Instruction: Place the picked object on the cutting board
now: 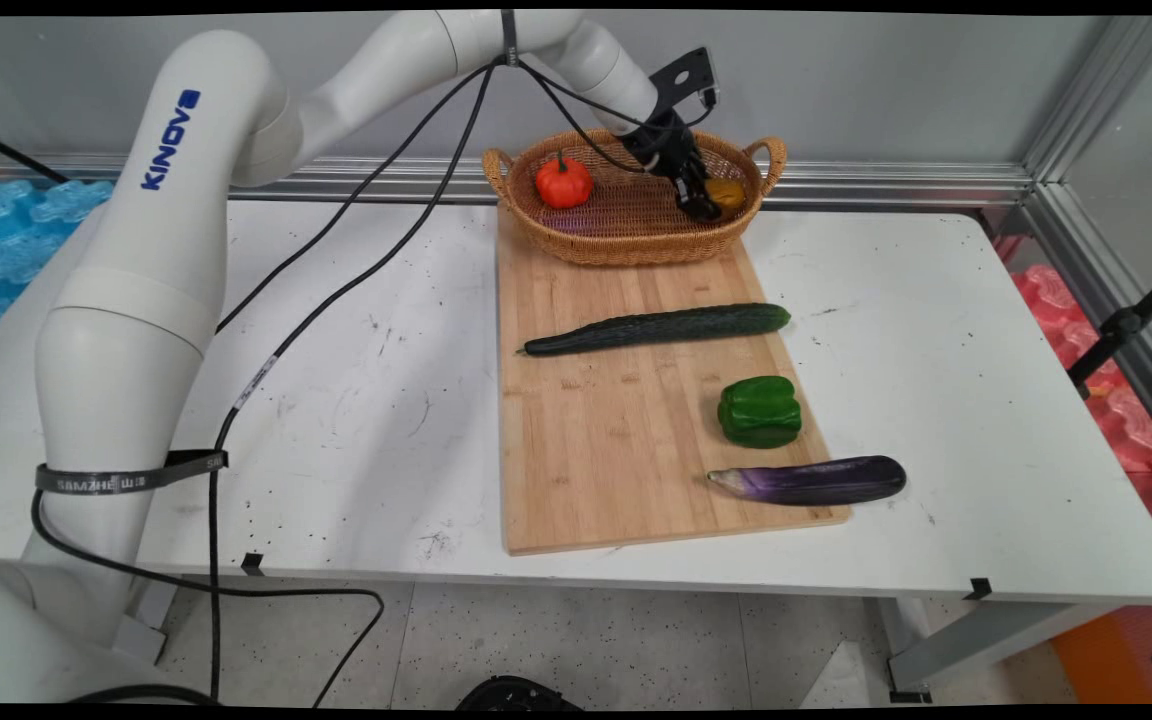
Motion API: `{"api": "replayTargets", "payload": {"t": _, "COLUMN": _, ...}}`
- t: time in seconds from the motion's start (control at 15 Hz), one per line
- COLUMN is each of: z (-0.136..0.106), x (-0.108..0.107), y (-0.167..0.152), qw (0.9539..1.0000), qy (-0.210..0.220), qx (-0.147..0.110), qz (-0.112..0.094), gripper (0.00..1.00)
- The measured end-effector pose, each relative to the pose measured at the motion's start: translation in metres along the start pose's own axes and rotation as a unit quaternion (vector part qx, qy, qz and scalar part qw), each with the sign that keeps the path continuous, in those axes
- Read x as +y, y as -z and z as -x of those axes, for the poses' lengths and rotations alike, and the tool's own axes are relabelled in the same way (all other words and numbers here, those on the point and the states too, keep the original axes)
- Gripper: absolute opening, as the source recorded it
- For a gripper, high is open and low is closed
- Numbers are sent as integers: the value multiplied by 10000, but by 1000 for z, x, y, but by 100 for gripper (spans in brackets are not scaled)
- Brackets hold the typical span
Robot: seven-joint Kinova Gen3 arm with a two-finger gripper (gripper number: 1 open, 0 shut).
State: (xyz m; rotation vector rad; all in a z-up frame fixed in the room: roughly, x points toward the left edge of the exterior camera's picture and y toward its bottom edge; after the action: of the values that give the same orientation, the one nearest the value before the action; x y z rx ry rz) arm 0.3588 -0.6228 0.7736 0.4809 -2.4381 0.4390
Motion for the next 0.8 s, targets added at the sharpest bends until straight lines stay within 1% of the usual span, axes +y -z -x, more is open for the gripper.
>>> {"api": "replayTargets", "payload": {"t": 0.2, "z": -8, "x": 5, "y": 14, "qw": 9999, "qy": 129, "qx": 24, "qz": -75, "gripper": 0}}
{"api": "replayTargets", "payload": {"t": 0.47, "z": -21, "x": 15, "y": 37, "qw": 9996, "qy": 197, "qx": -27, "qz": -188, "gripper": 0}}
{"api": "replayTargets", "payload": {"t": 0.67, "z": -33, "x": 28, "y": 57, "qw": 9993, "qy": 279, "qx": -78, "qz": -234, "gripper": 0}}
{"api": "replayTargets", "payload": {"t": 0.8, "z": -44, "x": 42, "y": 73, "qw": 9990, "qy": 367, "qx": -124, "qz": -227, "gripper": 0}}
